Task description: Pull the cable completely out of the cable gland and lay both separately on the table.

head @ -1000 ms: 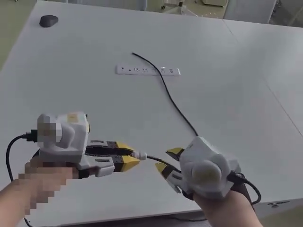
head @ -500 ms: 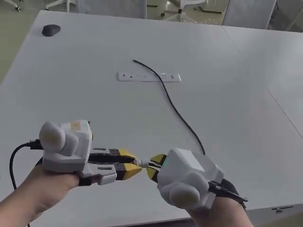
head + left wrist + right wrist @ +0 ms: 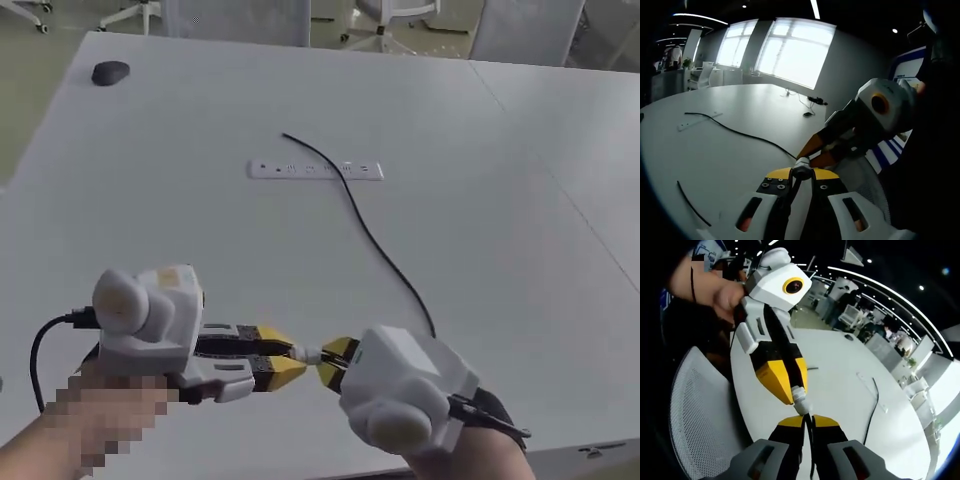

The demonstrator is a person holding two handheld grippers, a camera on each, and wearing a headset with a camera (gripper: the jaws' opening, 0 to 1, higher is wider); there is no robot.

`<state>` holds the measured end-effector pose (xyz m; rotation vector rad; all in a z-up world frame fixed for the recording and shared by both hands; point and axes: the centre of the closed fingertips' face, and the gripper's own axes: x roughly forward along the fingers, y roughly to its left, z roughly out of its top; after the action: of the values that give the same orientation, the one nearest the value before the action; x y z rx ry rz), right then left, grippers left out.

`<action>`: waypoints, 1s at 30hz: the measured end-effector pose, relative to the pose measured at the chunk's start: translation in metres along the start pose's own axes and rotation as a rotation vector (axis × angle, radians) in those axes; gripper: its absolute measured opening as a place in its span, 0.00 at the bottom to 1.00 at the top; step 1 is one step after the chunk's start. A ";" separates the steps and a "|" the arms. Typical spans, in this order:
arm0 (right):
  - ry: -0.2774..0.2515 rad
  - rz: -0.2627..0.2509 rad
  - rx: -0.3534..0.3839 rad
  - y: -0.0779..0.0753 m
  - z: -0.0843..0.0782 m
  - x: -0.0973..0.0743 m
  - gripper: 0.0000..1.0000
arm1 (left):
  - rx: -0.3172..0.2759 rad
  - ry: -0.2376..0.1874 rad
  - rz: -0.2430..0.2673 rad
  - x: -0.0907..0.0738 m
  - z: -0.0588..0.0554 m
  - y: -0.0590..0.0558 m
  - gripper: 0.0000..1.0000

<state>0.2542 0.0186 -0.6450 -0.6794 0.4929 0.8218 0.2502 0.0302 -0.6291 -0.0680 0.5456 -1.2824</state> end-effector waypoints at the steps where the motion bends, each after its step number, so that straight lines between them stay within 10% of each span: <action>1: -0.007 -0.004 0.006 -0.001 0.000 0.000 0.00 | 0.004 -0.002 0.002 0.000 0.001 0.000 0.15; 30: 0.056 -0.038 0.300 -0.030 -0.058 0.003 0.00 | -0.022 -0.030 0.035 0.003 0.005 0.003 0.15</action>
<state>0.2714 -0.0359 -0.6758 -0.4343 0.6369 0.6767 0.2556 0.0270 -0.6265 -0.0957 0.5326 -1.2396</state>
